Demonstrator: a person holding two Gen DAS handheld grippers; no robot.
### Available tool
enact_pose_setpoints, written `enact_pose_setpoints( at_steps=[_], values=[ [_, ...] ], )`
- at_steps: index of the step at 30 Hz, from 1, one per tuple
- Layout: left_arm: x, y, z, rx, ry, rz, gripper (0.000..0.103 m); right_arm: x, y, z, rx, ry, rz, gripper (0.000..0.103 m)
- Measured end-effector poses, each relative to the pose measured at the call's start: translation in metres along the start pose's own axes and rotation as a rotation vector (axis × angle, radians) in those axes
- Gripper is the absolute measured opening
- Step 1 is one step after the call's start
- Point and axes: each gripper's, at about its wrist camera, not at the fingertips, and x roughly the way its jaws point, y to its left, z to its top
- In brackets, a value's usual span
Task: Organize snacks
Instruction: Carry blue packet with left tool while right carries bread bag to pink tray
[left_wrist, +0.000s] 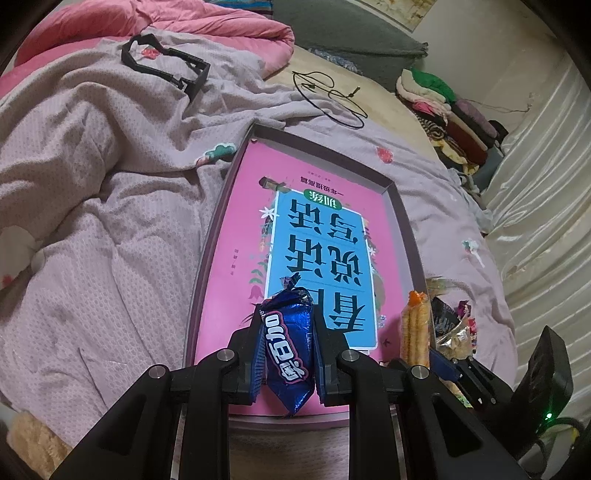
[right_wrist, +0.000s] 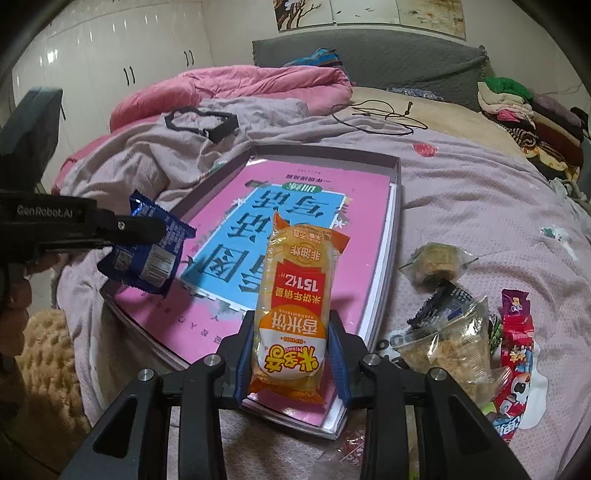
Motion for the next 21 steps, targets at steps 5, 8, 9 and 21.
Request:
enact_pose_setpoints(
  at_steps=[5,8,9,21],
  values=[
    [0.0016,0.0021,0.0002,-0.006,0.007,0.001,0.022,0.0038,0.0012,-0.0022,-0.008,0.018,-0.011,0.036],
    [0.0027,0.0028,0.0,-0.008,0.012,0.005,0.022,0.0036,0.0007,-0.0024,-0.01,0.021,-0.013,0.036],
    [0.0031,0.0033,-0.0003,-0.007,0.015,0.005,0.022,0.0037,0.0009,-0.0021,-0.01,0.022,-0.014,0.036],
    [0.0046,0.0068,-0.0013,-0.001,0.038,0.044,0.022,0.0006,-0.0008,-0.0033,0.008,0.021,0.011,0.037]
  ],
)
